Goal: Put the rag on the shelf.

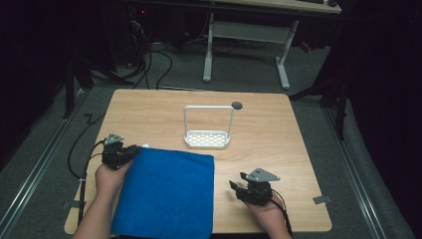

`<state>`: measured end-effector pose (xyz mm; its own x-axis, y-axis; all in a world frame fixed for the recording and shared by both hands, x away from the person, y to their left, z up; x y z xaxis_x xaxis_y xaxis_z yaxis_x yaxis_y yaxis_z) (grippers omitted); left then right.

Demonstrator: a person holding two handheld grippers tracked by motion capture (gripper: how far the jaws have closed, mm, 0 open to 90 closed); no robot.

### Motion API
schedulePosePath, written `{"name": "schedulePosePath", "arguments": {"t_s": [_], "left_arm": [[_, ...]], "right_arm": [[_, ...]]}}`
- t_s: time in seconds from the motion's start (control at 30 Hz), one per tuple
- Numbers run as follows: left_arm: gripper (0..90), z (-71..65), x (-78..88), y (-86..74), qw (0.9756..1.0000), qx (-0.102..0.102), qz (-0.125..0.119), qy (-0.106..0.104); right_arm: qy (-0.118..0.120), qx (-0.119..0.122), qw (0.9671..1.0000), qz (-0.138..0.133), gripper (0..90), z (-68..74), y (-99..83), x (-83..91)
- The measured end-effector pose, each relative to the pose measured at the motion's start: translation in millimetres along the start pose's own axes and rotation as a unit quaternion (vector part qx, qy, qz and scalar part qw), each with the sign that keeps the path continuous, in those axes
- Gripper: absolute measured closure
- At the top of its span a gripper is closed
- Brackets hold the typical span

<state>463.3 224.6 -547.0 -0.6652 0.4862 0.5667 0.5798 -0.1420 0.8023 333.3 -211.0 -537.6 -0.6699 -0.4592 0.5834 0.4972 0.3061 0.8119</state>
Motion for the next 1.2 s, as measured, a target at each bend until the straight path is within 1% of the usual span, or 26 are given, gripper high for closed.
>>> {"name": "schedulePosePath", "arguments": {"t_s": [0.07, 0.1, 0.13, 0.17, 0.2, 0.23, 0.27, 0.37, 0.4, 0.43, 0.47, 0.53, 0.57, 0.63, 0.67, 0.7, 0.77, 0.8, 0.93, 0.97, 1.0, 1.03, 1.07, 1.1, 1.17, 1.2], "left_arm": [[82.5, -2.2, 2.0, 1.0, 1.0000, -0.003, -0.002, -0.002], [83.3, -3.1, 2.5, 1.2, 1.0000, -0.004, -0.003, -0.003], [84.9, -4.8, 3.1, 1.1, 1.0000, -0.006, -0.001, -0.004], [84.9, -5.6, 3.1, 0.8, 1.0000, -0.008, 0.000, -0.005], [86.1, -7.1, 3.1, 0.2, 0.9999, -0.012, 0.004, -0.005], [86.1, -7.8, 2.9, -0.1, 0.9999, -0.015, 0.004, -0.005], [86.4, -8.8, 3.0, -0.3, 0.9998, -0.018, 0.008, -0.006], [87.0, -12.8, 3.3, -0.6, 0.9996, -0.026, 0.008, -0.008], [87.0, -15.2, 4.5, -0.3, 0.9994, -0.033, 0.008, -0.008], [87.0, -15.2, 4.5, -0.3, 0.9994, -0.033, 0.008, -0.008], [87.0, -16.3, 5.7, 0.0, 0.9993, -0.035, 0.007, -0.010], [87.0, -18.2, 7.6, 0.7, 0.9993, -0.036, 0.003, -0.011], [87.0, -18.9, 8.6, 0.9, 0.9992, -0.039, 0.003, -0.012], [87.4, -21.3, 9.8, 1.1, 0.9989, -0.043, 0.000, -0.015], [87.3, -22.1, 10.2, 1.1, 0.9988, -0.046, 0.000, -0.014], [87.3, -22.8, 10.4, 1.1, 0.9988, -0.047, -0.001, -0.014], [87.3, -24.4, 11.3, 1.1, 0.9986, -0.050, -0.003, -0.013], [87.3, -24.9, 11.9, 1.0, 0.9985, -0.052, -0.006, -0.012], [87.0, -22.7, 13.9, 0.0, 0.9987, -0.047, -0.013, -0.012], [86.9, -21.8, 14.4, -0.1, 0.9989, -0.043, -0.016, -0.011], [86.8, -21.0, 14.9, -0.2, 0.9989, -0.042, -0.019, -0.010], [86.7, -20.2, 15.5, -0.1, 0.9989, -0.042, -0.020, -0.009], [86.7, -19.4, 16.0, 0.0, 0.9990, -0.038, -0.023, -0.009], [86.7, -19.4, 16.0, 0.0, 0.9990, -0.038, -0.023, -0.009], [86.7, -18.9, 15.9, -0.3, 0.9990, -0.037, -0.024, -0.009], [86.6, -18.9, 16.0, -0.6, 0.9990, -0.037, -0.023, -0.010]], "right_arm": [[0.006, -0.001, 1.0000, 0.000, 49.5, 1.3, 8.4, -5.8], [0.003, 0.002, 1.0000, -0.001, 50.5, 2.1, 13.0, -9.5], [-0.004, 0.005, 1.0000, -0.004, 55.0, 3.4, 21.9, -18.7], [-0.004, 0.005, 1.0000, -0.004, 55.0, 3.4, 21.9, -18.7], [-0.012, 0.006, 0.9999, -0.002, 58.9, 3.9, 32.4, -31.1], [-0.012, 0.006, 0.9999, -0.002, 58.9, 3.9, 32.4, -31.1], [-0.013, 0.005, 0.9999, -0.002, 59.1, 3.7, 35.9, -35.2], [-0.012, -0.014, 0.9998, 0.003, 60.2, 1.9, 48.9, -52.2], [-0.012, -0.026, 0.9996, 0.009, 60.3, -0.3, 55.3, -63.5], [-0.012, -0.026, 0.9996, 0.009, 60.3, -0.3, 55.3, -63.5], [-0.012, -0.030, 0.9994, 0.008, 60.3, -1.0, 57.4, -67.4], [-0.012, -0.051, 0.9986, 0.011, 59.9, -1.7, 64.1, -81.4], [-0.012, -0.051, 0.9986, 0.011, 59.9, -1.7, 64.1, -81.4], [-0.010, -0.059, 0.9982, 0.011, 58.7, 0.3, 66.7, -88.1], [-0.008, -0.058, 0.9981, 0.020, 56.9, 3.1, 68.3, -94.9], [-0.008, -0.058, 0.9981, 0.020, 56.9, 3.1, 68.3, -94.9], [-0.002, -0.060, 0.9979, 0.024, 56.2, 5.6, 69.0, -101.0], [-0.003, -0.059, 0.9979, 0.027, 56.2, 6.3, 69.0, -104.0], [-0.016, -0.049, 0.9974, 0.050, 57.1, 8.5, 64.6, -111.4], [-0.020, -0.045, 0.9976, 0.048, 57.7, 8.8, 64.0, -111.2], [-0.024, -0.041, 0.9976, 0.050, 58.7, 9.0, 63.8, -110.7], [-0.030, -0.026, 0.9976, 0.056, 63.7, 11.2, 63.2, -109.3], [-0.036, -0.018, 0.9976, 0.056, 65.0, 12.4, 62.7, -109.0], [-0.036, -0.018, 0.9976, 0.056, 65.0, 12.4, 62.7, -109.0], [-0.035, -0.018, 0.9977, 0.055, 72.2, 14.0, 62.3, -108.6], [-0.038, -0.015, 0.9977, 0.054, 75.1, 14.1, 62.2, -108.8]]}}
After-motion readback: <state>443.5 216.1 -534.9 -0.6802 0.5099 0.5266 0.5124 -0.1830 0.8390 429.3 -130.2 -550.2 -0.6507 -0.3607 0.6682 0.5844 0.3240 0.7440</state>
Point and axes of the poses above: each handheld gripper's, and its own axes: x roughly backward along the jaws, y roughly out of its top, z roughly to its left, the point moved 3 cm from there along -x, roughly forward along the jaws, and after that the axes turned 2 degrees about -z, right-handed, at the moved point
